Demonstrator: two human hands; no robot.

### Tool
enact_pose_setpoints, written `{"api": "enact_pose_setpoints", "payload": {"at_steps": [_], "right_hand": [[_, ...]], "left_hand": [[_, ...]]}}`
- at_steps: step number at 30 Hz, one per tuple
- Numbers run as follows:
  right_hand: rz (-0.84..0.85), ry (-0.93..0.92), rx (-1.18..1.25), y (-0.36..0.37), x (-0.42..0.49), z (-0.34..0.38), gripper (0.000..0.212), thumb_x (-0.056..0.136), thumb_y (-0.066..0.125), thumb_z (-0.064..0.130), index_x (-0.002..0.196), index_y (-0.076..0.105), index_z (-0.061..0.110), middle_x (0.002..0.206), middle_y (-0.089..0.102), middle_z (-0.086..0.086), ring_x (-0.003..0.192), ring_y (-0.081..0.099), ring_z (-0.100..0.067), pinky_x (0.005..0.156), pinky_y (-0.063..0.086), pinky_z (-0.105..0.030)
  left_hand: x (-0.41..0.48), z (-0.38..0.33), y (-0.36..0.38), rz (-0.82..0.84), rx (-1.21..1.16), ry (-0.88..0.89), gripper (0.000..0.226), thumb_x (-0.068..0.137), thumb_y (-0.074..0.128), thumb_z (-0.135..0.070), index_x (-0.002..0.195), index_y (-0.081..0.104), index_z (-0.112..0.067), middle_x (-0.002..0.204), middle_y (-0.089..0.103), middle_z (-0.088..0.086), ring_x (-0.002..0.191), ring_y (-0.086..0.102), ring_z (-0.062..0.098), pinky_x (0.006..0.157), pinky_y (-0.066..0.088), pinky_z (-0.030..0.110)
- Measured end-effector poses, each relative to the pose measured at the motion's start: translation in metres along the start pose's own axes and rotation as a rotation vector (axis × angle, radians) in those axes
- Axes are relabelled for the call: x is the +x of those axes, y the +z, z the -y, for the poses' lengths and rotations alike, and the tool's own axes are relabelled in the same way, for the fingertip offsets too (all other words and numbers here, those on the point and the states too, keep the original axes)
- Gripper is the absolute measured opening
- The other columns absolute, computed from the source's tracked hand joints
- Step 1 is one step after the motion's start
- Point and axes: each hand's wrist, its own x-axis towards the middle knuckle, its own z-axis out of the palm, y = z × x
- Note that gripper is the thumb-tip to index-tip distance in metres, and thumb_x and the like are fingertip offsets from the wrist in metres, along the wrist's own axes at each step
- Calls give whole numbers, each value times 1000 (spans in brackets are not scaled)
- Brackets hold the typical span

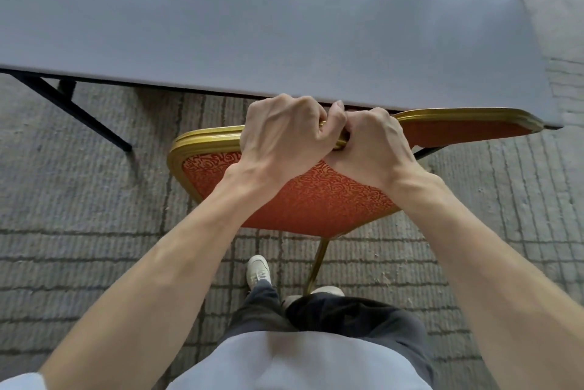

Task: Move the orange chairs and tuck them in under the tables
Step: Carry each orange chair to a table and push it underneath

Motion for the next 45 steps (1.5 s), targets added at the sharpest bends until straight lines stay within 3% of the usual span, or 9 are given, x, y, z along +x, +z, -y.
{"api": "enact_pose_setpoints", "payload": {"at_steps": [5,9,16,23,27,30,33,39,45], "right_hand": [[7,-8,-76,-3,-2,-5,17,80,61,39,81,67,24,63,59,6,60,50,-21,63,36,-28],[72,45,-81,12,6,-15,19,81,61,39,88,67,23,76,67,2,75,63,-26,66,41,-30],[194,97,-120,57,42,-38,29,84,58,46,95,68,21,89,71,1,88,63,-25,76,52,-36],[269,7,-112,52,88,-32,25,81,59,45,93,68,26,86,71,-1,84,64,-28,74,51,-36],[265,-47,-129,51,90,-42,29,84,58,46,96,69,22,90,72,-5,87,64,-31,77,50,-37],[283,-105,-128,56,97,-39,32,86,55,47,95,68,20,88,71,-3,86,64,-29,75,48,-35],[280,-128,-106,54,104,-40,28,87,55,44,86,64,18,78,68,1,74,60,-24,69,46,-32],[252,-132,-113,43,121,-44,26,87,55,40,84,65,17,74,69,0,73,62,-28,67,48,-32],[225,-88,-135,38,124,-43,21,87,54,34,75,61,18,71,70,-2,72,64,-29,68,51,-34]], "left_hand": [[2,-6,4,2,-48,-24,64,98,32,-54,52,56,-17,39,43,-4,40,45,12,50,31,27],[9,2,29,18,-51,-2,57,99,34,-49,52,48,-21,43,44,-4,47,47,17,56,32,29],[27,34,75,53,35,9,54,99,34,-43,51,46,-20,49,47,-6,50,51,20,59,29,29],[55,49,68,46,29,-155,52,98,35,-43,56,53,-20,54,53,-3,56,51,21,61,30,29],[57,48,68,38,34,-80,54,99,36,-41,49,42,-21,45,40,-8,48,45,17,58,27,29],[59,60,65,50,40,-43,53,98,33,-41,49,41,-22,45,47,-6,47,46,17,56,26,28],[68,66,67,56,57,6,55,97,30,-42,53,52,-18,50,56,-3,48,49,16,51,24,27],[90,68,67,6,54,30,55,97,34,-41,49,46,-18,42,46,-6,40,43,12,47,31,26],[97,66,64,0,37,98,52,96,37,-38,47,40,-20,40,42,-6,39,40,14,51,23,25]]}}
